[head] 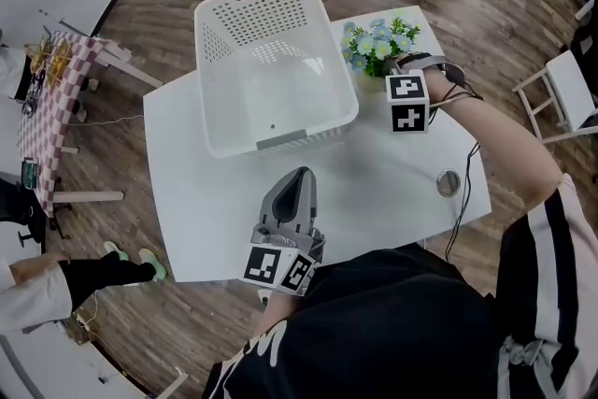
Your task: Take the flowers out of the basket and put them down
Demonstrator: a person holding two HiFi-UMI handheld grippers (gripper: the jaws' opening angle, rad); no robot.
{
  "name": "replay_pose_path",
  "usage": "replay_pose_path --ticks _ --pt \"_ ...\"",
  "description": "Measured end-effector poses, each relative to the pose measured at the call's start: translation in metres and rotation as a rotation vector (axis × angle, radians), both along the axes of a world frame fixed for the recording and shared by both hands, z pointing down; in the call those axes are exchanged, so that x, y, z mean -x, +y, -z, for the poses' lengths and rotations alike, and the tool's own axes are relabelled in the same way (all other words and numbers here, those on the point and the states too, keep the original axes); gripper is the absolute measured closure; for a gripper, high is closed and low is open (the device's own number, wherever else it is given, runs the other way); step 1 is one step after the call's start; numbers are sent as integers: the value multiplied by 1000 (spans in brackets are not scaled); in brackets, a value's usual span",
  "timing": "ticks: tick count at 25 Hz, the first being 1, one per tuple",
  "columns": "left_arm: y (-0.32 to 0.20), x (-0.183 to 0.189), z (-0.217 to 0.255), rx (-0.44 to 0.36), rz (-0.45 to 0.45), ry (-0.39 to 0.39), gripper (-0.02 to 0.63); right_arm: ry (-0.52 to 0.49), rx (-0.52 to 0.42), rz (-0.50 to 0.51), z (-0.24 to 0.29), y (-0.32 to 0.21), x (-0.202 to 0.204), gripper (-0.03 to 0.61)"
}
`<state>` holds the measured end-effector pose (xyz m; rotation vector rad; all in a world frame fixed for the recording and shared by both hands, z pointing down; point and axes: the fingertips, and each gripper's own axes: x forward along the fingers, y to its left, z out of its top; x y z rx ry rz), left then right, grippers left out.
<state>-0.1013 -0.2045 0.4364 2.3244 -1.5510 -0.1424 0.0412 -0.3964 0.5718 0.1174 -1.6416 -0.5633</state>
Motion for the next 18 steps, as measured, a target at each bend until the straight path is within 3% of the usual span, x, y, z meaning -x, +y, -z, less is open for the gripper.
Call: replay_pose_path --ticks 18 --pt "3 -2 4 -11 -2 -14 609 -125 -137 -39 17 -8 6 489"
